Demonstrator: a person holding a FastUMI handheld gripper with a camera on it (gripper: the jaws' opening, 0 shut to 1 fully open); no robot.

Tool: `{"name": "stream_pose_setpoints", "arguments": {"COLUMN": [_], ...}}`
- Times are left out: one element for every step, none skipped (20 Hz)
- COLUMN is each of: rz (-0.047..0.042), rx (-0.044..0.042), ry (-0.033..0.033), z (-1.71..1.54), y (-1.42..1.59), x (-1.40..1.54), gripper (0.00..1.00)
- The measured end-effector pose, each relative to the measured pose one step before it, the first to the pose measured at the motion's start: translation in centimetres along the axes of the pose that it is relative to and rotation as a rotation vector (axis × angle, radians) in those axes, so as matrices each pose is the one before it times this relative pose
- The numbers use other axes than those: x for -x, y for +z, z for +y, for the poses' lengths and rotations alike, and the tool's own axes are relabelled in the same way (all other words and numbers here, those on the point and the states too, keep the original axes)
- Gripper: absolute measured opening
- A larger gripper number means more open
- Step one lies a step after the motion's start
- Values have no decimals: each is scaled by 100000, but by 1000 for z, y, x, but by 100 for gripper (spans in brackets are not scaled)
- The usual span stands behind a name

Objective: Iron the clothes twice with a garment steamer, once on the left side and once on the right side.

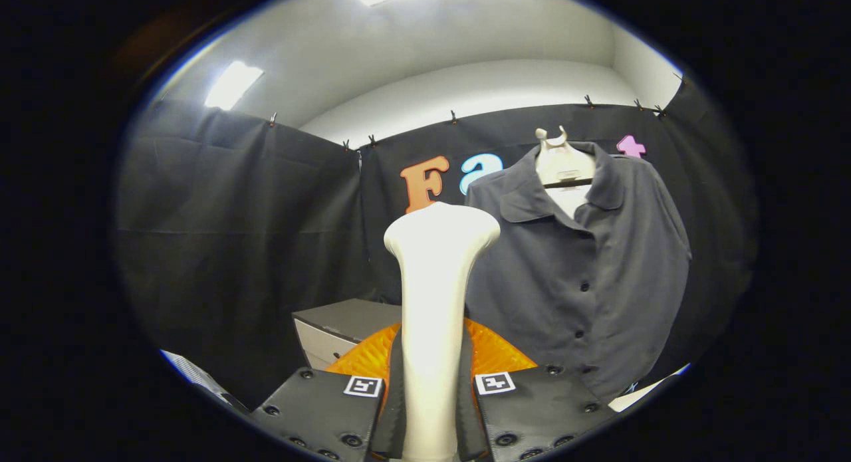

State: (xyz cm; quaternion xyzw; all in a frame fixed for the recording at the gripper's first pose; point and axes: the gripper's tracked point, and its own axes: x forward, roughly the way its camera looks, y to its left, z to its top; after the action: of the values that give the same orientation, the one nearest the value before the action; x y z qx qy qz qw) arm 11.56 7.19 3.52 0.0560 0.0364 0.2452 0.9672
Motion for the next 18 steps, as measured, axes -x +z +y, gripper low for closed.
{"name": "stream_pose_setpoints", "arguments": {"rz": [-282,-389,-147,-193,-267,-219,-98,-10,-28,36,451,233,409,494,733,610,345,-23], "rx": [484,951,801,584,132,-2,15,12,-280,-29,93,-264,-433,-169,291,244,242,245], "ry": [-1060,-1365,-1441,-1361,-1252,-1317,-1299,-738,-135,-125,-178,161,433,151,-116,-589,-577,-520], "z": [-1438,-1401,-1262,-1080,-868,-801,-695,-539,-353,-367,-346,-121,-30,9,-26,-43,-182,-87], "y": [-94,-250,-293,-242,-339,-186,-354,-365,-426,-472,-525,-621,-627,-627,-642,-418,-337,-74], "x": [767,609,251,299,244,235,-101,49,-157,-216,-417,-530,-657,-546,-701,-864,-1100,-927], "gripper": [37,37,37,37,37,37,37,37,37,37,37,37,37,37,37,37,37,37]}}
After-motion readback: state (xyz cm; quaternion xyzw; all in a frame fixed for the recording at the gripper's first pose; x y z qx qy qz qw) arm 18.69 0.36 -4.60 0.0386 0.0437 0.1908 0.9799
